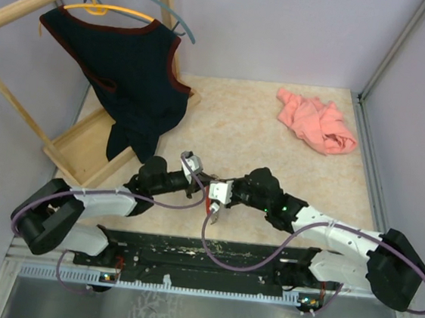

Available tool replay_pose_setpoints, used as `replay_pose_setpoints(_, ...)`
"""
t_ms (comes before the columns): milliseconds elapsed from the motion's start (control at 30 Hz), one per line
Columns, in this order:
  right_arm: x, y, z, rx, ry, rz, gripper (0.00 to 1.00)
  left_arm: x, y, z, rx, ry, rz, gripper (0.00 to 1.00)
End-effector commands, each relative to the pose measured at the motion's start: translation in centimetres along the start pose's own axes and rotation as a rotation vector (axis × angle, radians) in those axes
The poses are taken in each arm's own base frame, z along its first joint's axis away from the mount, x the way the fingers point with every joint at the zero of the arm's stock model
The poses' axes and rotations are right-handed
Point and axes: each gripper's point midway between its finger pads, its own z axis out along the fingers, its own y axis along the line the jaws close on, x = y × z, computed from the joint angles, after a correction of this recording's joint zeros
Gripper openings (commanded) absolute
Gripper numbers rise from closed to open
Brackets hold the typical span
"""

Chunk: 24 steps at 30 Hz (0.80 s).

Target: Put the keys on the keyring

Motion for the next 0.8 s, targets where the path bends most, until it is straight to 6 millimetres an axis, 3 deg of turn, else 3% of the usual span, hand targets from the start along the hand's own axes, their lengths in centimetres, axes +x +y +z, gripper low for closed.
replay_pose_setpoints(0,-1.6,-1.0,-0.6,0.069,-0.058,0.035,0.0,-1.9,1.7,-0.5,-0.112,-0.052,-0.027,0.0)
replay_pose_setpoints(567,0.8,1.7,1.2,0.012,0.012,0.16,0.0,-3.8,1.8,-1.5,-0.141,-0.141,0.014,0.0)
replay_pose_setpoints(767,0.3,1.8,1.2,-0.014,-0.002,0.152,0.0,-4.1,1.7,-1.6,-0.136,-0.156,0.029,0.0)
